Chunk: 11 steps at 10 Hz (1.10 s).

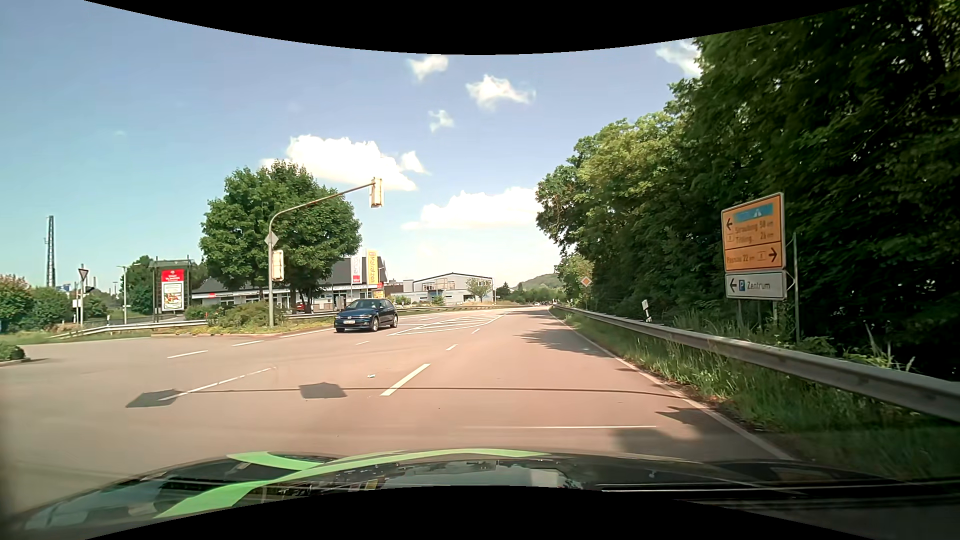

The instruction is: Follow the waypoints while adhering to traffic rules and regulations

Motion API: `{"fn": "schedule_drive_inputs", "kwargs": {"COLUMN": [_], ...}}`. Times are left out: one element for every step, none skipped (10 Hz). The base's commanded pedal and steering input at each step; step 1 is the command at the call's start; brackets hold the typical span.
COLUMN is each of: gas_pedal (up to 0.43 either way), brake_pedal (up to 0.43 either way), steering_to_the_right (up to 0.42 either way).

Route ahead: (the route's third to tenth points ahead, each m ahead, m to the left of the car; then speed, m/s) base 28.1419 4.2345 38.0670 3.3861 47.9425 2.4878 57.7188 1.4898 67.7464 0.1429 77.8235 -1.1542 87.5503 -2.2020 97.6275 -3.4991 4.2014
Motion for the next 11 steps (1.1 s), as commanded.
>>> {"fn": "schedule_drive_inputs", "kwargs": {"gas_pedal": [0.398, 0.398, 0.398, 0.398, 0.398, 0.398, 0.398, 0.398, 0.398, 0.398, 0.398], "brake_pedal": [0.0, 0.0, 0.0, 0.0, 0.0, 0.0, 0.0, 0.0, 0.0, 0.0, 0.0], "steering_to_the_right": [-0.001, -0.001, -0.001, -0.001, -0.001, -0.001, -0.001, -0.001, -0.001, -0.001, 0.0]}}
